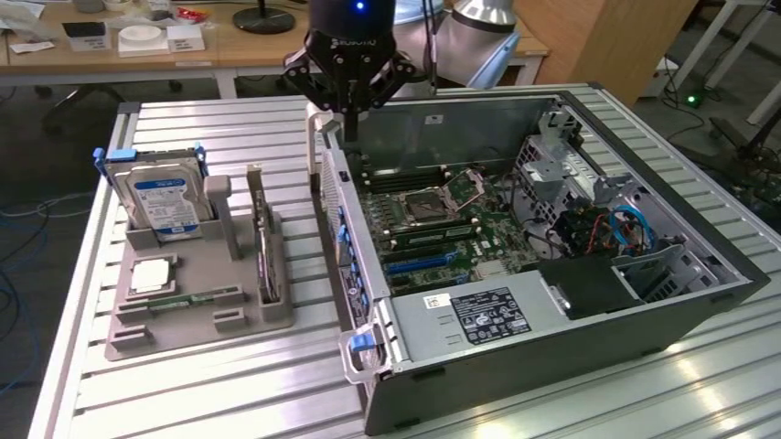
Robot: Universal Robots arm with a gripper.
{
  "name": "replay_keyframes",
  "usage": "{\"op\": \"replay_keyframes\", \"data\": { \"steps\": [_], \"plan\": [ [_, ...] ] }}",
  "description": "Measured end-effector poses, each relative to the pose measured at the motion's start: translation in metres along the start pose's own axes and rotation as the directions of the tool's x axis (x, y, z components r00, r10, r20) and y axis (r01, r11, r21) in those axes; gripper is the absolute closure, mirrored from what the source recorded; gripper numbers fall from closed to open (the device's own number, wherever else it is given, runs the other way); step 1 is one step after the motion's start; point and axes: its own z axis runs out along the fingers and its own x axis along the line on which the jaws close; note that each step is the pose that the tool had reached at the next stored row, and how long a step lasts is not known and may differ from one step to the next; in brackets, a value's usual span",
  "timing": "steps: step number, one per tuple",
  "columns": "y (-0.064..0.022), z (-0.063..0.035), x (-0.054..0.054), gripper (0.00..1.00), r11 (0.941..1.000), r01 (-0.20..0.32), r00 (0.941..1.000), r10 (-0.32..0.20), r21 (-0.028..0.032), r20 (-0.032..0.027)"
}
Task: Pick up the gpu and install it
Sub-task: 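Reach for the gpu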
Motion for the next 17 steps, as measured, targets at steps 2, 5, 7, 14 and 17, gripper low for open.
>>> {"op": "replay_keyframes", "data": {
  "steps": [2, 5, 7, 14, 17],
  "plan": [
    [-0.0001, -0.0001, 0.002, 0.9, 1.0, 0.0, 1.0, 0.0, 0.0001, 0.0],
    [-0.0003, -0.0001, 0.004, 0.9, 1.0, 0.0, 1.0, 0.0, 0.0001, 0.0],
    [-0.0005, -0.0001, 0.005, 0.9, 1.0, 0.0, 1.0, 0.0, 0.0, 0.0],
    [-0.0012, -0.0002, 0.01, 0.9, 1.0, 0.0, 1.0, 0.0, 0.0, 0.0],
    [-0.0013, -0.0002, 0.011, 0.9, 1.0, 0.0, 1.0, 0.0, 0.0, 0.0]
  ]
}}
